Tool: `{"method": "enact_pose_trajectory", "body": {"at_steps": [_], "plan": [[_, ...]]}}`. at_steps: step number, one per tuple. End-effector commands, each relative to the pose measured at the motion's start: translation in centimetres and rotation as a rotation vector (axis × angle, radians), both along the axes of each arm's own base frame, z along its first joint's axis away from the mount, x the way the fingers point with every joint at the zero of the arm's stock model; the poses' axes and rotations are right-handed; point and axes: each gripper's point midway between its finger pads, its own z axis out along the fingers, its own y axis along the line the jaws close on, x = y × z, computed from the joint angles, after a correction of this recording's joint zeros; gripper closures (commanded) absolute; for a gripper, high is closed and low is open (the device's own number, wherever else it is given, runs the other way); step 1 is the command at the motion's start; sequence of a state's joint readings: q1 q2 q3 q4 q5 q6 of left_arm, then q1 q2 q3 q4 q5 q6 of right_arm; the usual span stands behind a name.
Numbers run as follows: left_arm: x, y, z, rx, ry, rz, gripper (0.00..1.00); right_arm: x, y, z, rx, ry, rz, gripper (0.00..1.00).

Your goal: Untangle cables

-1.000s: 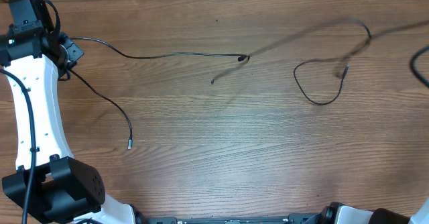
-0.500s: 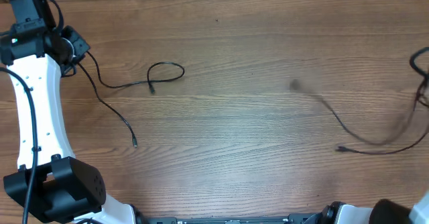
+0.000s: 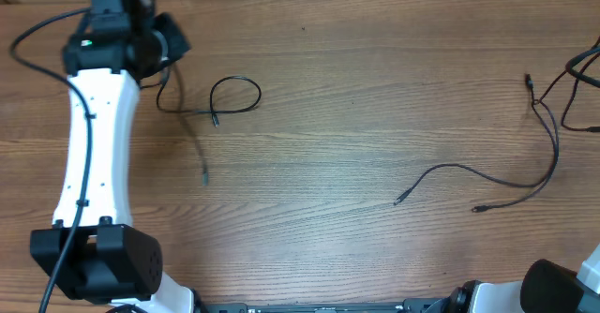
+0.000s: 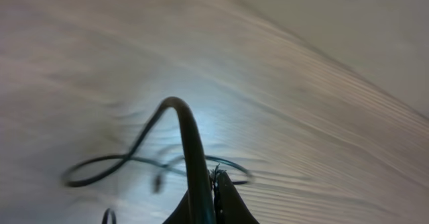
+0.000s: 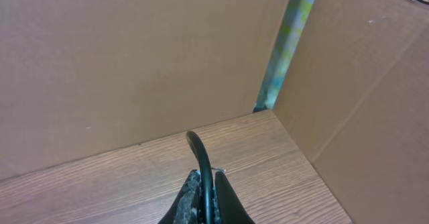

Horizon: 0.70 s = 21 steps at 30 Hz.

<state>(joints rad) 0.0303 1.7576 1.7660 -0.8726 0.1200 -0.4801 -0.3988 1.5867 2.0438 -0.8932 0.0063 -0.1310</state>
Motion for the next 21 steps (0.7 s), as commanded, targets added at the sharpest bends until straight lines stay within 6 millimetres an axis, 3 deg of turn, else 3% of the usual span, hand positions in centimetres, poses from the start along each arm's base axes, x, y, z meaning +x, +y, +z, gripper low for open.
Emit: {"method": "enact_pose_trajectory", "body": {"at_steps": [1,5,10,12,21], "plan": [[1.0,-5.0,2.4,-0.051,-0.092,-0.112,0.96,-0.3,0.3,1.3,-0.002,-0.031,0.005,0.96],[2.1,-8.9,4.1,-0.045,-0.191,-0.184,0.96,-0.4,0.4,1.0,0.021,-0.026,-0.001,0.96],[2.9,-10.5,3.5,0.037,-0.213,-0.161,0.96,-0.5,0.4,0.8,0.025,-0.021,-0.003,0.96],[3.2,-11.2,2.3,0.043,-0.188,-0.172,0.96,-0.5,0.4,0.8,0.026,-0.019,-0.003,0.96],[4.9,-13.6,-7.8,0.047,0.005,-0.223,0.96,-0.6,0.4,0.6,0.029,-0.012,-0.003,0.96]]}}
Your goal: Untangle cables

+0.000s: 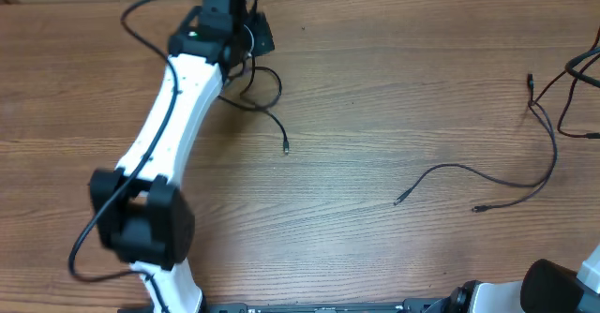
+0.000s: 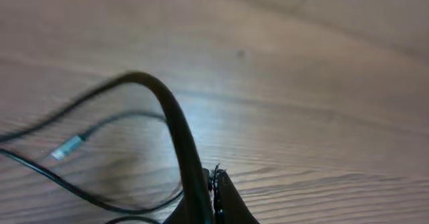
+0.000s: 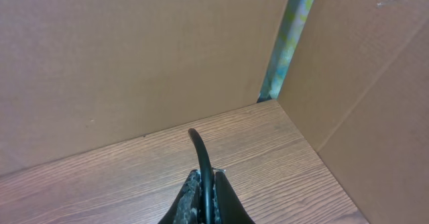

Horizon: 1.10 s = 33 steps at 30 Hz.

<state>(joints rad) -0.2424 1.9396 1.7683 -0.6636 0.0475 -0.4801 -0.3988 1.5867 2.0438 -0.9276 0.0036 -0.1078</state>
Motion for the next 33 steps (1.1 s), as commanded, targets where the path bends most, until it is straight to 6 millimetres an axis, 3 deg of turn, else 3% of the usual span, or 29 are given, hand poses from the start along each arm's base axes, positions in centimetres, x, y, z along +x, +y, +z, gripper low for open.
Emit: {"method": "enact_pose_trajectory", "body": {"at_steps": [1,6,7,9,11,14,17,26,29,33], "plan": [[0.9,-1.0,-3.9,-0.008,0.068,-0.01,0.96,-0.3,0.2,1.4,-0.005,-0.036,0.003,0.96],[0.9,-2.1,-7.8,-0.04,0.15,-0.048,0.96,-0.3,0.3,1.3,0.0,-0.034,0.002,0.96],[0.9,-2.1,-7.8,-0.04,0.15,-0.048,0.86,-0.3,0.2,1.3,-0.001,-0.034,0.001,0.96],[1.1,-2.2,-7.7,-0.042,0.139,-0.049,0.5,-0.3,0.3,1.3,0.0,-0.034,0.002,0.96],[1.4,-2.2,-7.5,-0.044,0.128,-0.048,0.01,-0.3,0.3,1.3,0.019,-0.041,-0.007,0.93],[1.6,-2.2,-7.0,-0.048,0.116,-0.048,0.0,-0.3,0.3,1.3,0.02,-0.041,-0.004,0.92],[2.3,-2.4,-5.0,-0.055,0.079,-0.05,0.0,-0.3,0.3,1.3,0.02,-0.041,-0.004,0.94],[2.3,-2.0,10.3,-0.017,-0.172,-0.118,0.0,0.1,1.7,1.0,0.056,-0.04,0.071,0.96],[1.3,-2.4,14.2,-0.045,-0.233,-0.138,0.0,0.0,1.8,0.9,0.059,-0.034,0.073,0.96],[-0.3,-4.2,16.7,-0.093,-0.277,-0.203,0.0,0.0,1.9,0.5,0.095,-0.032,0.069,0.96]]}}
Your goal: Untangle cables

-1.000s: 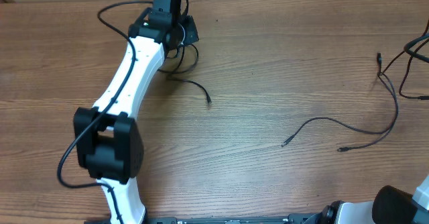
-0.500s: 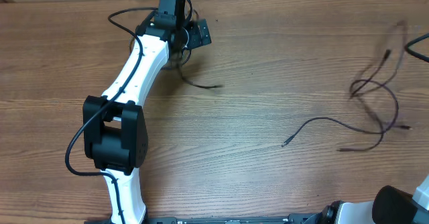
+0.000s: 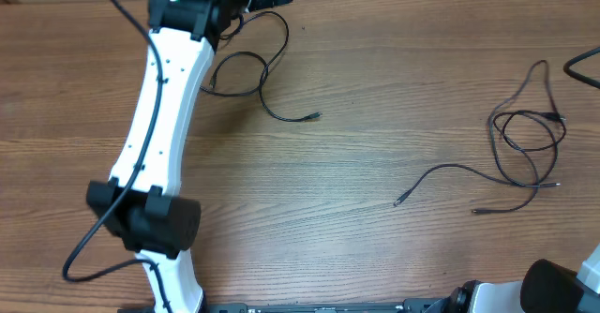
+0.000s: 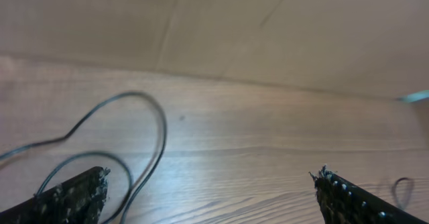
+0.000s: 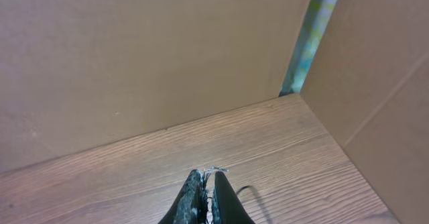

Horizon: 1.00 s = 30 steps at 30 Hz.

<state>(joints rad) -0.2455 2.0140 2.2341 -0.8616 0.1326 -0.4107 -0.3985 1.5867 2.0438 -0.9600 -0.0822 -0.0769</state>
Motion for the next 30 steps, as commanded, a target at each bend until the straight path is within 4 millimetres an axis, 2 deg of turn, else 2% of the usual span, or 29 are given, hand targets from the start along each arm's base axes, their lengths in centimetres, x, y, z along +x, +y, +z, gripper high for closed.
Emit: {"method": "enact_pose_trajectory", "body": {"at_steps": [1,6,9,12,14,17,19,22,28,30], "plan": [[-2.5,-2.9,4.5,-0.042,-0.086,-0.113,0.01,-0.2,0.5,1.2,0.046,-0.041,-0.004,0.96],[-4.5,-7.1,3.6,-0.001,-0.071,-0.244,0.0,-0.1,1.2,1.2,0.063,-0.045,0.033,0.96],[-5.5,-8.0,2.6,0.058,-0.05,-0.264,0.0,-0.1,0.3,1.2,0.042,-0.047,-0.007,0.96],[-5.9,-8.0,1.8,0.094,-0.024,-0.247,0.0,0.2,-1.0,0.5,0.022,-0.022,-0.067,0.96],[-6.1,-7.9,1.4,0.108,-0.011,-0.24,0.0,1.0,-1.6,-1.1,0.03,0.015,-0.082,0.96],[-6.2,-7.9,1.4,0.109,-0.007,-0.24,0.0,3.1,-2.2,-4.9,0.098,0.084,-0.084,0.96],[-6.2,-7.9,1.4,0.108,-0.007,-0.24,0.0,4.9,-1.9,-7.8,0.163,0.13,-0.042,0.96],[-6.1,-7.9,1.4,0.108,-0.008,-0.24,0.0,7.5,-0.9,-11.1,0.236,0.167,0.044,0.96],[-6.0,-7.9,1.6,0.105,-0.017,-0.239,0.01,12.3,-0.2,-15.7,0.29,0.169,0.105,0.96],[-5.9,-8.0,1.6,0.104,-0.021,-0.239,0.0,13.2,0.4,-16.9,0.293,0.184,0.12,0.96]]}}
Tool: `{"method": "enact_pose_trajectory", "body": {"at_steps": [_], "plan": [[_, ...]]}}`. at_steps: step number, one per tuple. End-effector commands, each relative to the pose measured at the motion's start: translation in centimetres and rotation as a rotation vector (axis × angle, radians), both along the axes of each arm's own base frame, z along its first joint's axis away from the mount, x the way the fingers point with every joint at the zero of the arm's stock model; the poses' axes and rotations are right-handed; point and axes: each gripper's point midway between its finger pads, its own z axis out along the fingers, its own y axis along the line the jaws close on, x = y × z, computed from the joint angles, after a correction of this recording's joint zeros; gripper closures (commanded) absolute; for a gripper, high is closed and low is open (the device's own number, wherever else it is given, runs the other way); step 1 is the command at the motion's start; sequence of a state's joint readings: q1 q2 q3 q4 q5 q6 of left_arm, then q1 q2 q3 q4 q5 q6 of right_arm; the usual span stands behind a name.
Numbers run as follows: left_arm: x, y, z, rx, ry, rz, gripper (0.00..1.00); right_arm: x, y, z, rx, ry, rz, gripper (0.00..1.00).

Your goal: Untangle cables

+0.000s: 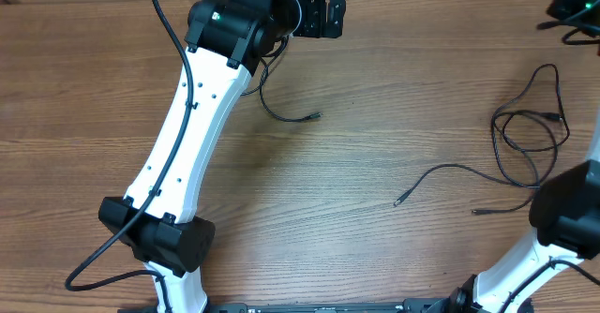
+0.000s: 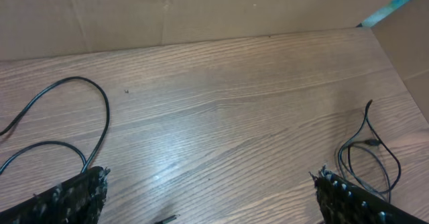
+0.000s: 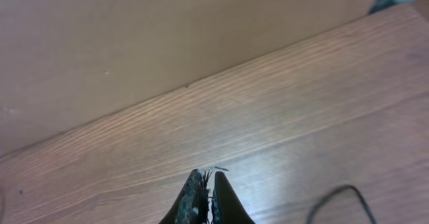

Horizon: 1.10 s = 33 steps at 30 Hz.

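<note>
One black cable [image 1: 264, 86] lies in loops at the back, partly under my left arm, its plug end [image 1: 314, 116] pointing right. Its loop [image 2: 74, 113] shows at the left of the left wrist view. A second black cable [image 1: 527, 130] lies looped at the right, with two tails running toward the table's middle [image 1: 441, 171]. It appears far off in the left wrist view [image 2: 369, 150]. My left gripper [image 1: 323, 11] [image 2: 209, 176] hangs wide open and empty over the back middle. My right gripper [image 3: 208, 174] is shut on nothing at the back right corner.
Cardboard walls [image 2: 201, 9] stand along the back of the wooden table [image 1: 375, 247]. A cardboard wall [image 3: 167, 36] also fills the top of the right wrist view. A short arc of cable [image 3: 335, 200] shows at that view's lower right.
My left gripper, still open, has shifted right along the back edge. The right arm has come into the overhead view at the back right corner, its gripper still shut and empty. Both cables lie as before.
My left gripper was shut on one cable at the far left and my right gripper on the other at the far right. The left then held its cable at the back middle. A second ago both cables lay released, apart from each other, as they lie now.
</note>
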<state>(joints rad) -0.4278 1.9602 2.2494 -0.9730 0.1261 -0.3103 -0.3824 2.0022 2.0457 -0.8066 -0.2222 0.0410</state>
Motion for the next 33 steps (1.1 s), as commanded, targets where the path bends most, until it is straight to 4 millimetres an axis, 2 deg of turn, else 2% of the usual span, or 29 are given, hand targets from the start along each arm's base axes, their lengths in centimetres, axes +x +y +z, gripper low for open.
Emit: {"method": "enact_pose_trajectory", "body": {"at_steps": [1,2,4,5,7,10,12,14,16,22,29,30,33], "plan": [[0.3,0.2,0.4,0.013,-0.024,-0.001,0.0,1.4,2.5,-1.0,0.035,0.0,0.056,0.96],[0.3,0.2,0.4,0.013,-0.024,-0.002,0.0,1.5,2.8,-1.3,0.03,0.012,0.054,0.95],[0.3,0.2,0.4,0.013,-0.024,-0.001,0.0,1.2,2.6,-1.2,0.02,0.022,0.04,0.79],[0.3,0.2,0.4,0.013,-0.024,-0.002,0.0,0.7,2.7,-1.0,0.021,0.034,0.036,0.53],[0.3,0.2,0.4,0.014,-0.024,-0.002,0.0,-0.3,2.1,-0.9,0.036,0.067,-0.031,0.37],[0.3,0.2,0.4,0.015,-0.024,-0.003,0.01,-2.5,0.2,-0.9,0.022,0.131,-0.201,0.0],[0.2,0.2,0.4,0.026,-0.031,-0.013,0.0,-4.8,-1.5,-1.3,0.004,0.192,-0.365,0.0],[0.2,0.2,0.3,0.029,-0.033,-0.016,0.0,-7.3,-2.6,-2.5,0.007,0.282,-0.48,0.0],[0.2,0.2,0.3,0.029,-0.033,-0.016,0.0,-8.5,-2.9,-3.7,0.016,0.343,-0.508,0.0],[0.2,0.2,0.3,0.028,-0.032,-0.016,0.0,-9.2,-4.5,-7.3,0.035,0.428,-0.537,0.0],[0.2,0.2,0.3,0.029,-0.03,-0.016,0.0,-9.4,-4.3,-12.6,0.07,0.554,-0.524,0.0],[0.2,0.2,0.3,0.03,-0.029,-0.016,0.0,-9.4,-4.2,-13.9,0.08,0.581,-0.528,0.0],[0.2,0.2,0.3,0.03,-0.028,-0.016,0.01,-9.4,-4.2,-15.8,0.089,0.621,-0.527,0.0]]}}
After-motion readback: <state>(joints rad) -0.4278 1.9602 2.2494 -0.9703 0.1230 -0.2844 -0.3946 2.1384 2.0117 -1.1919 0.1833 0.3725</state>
